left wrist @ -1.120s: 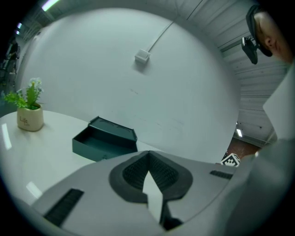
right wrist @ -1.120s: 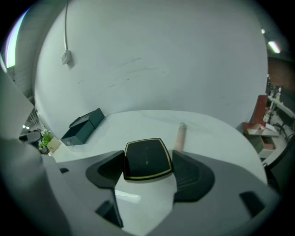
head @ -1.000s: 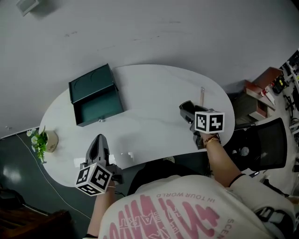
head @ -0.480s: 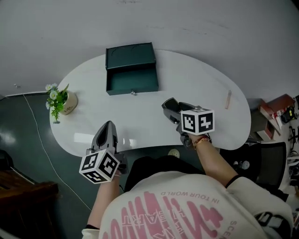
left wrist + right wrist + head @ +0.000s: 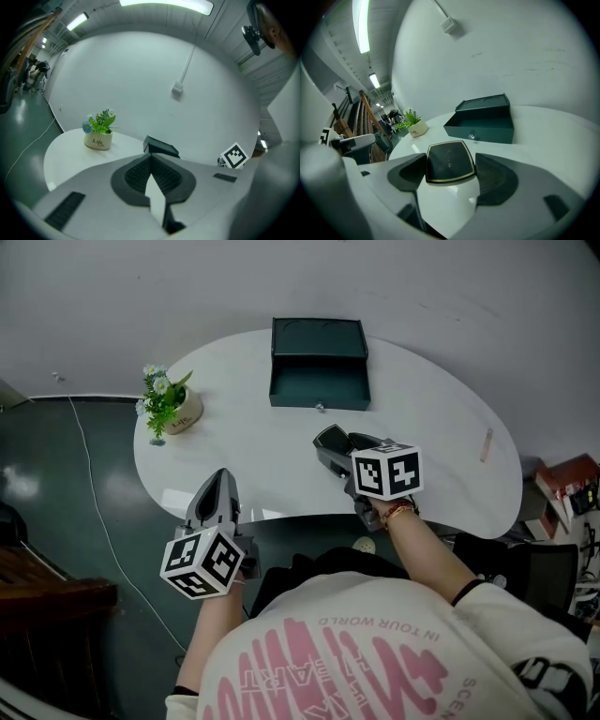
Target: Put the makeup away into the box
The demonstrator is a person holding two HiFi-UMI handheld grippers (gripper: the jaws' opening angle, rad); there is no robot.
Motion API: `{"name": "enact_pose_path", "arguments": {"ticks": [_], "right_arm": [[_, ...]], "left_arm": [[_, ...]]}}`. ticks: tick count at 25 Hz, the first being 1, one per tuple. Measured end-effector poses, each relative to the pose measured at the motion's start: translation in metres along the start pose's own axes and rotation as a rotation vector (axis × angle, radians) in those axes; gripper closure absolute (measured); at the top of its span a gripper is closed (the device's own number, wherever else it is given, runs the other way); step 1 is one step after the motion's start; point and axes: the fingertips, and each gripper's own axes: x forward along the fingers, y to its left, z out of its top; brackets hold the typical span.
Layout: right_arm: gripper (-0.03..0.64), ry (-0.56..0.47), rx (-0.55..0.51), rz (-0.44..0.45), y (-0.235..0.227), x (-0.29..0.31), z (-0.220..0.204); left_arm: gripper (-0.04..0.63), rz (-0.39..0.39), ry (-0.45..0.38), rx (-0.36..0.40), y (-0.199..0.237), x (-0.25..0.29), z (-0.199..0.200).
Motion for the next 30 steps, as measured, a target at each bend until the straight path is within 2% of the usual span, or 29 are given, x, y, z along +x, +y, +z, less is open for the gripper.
{"name": "enact_pose_path", "arguments": {"ticks": [11,17,21,30], "right_arm": [[0.285,-0.049,-0.063,0.043,0.045,0.016,0.033],[0.285,-0.036,-0.081,0.025,0.030,0.033,0.050],[0.285,-0.023,-0.078,0.036,0.020,0.052,0.061],[0.285,0.037,-0.133,0.035,-0.012,0.085,0.095]], "left_arm": [[0.594,0.023,-0.053,0.017,0.026,-0.015,0.020],[0.594,0.024,-0.060,0.007,0.031,-0.004,0.025],[0.595,0.054,-0.081,0.002,0.045,0.006,0.034],[0.595,0.059,-0.038,-0.012,0.048,0.038,0.031]]}}
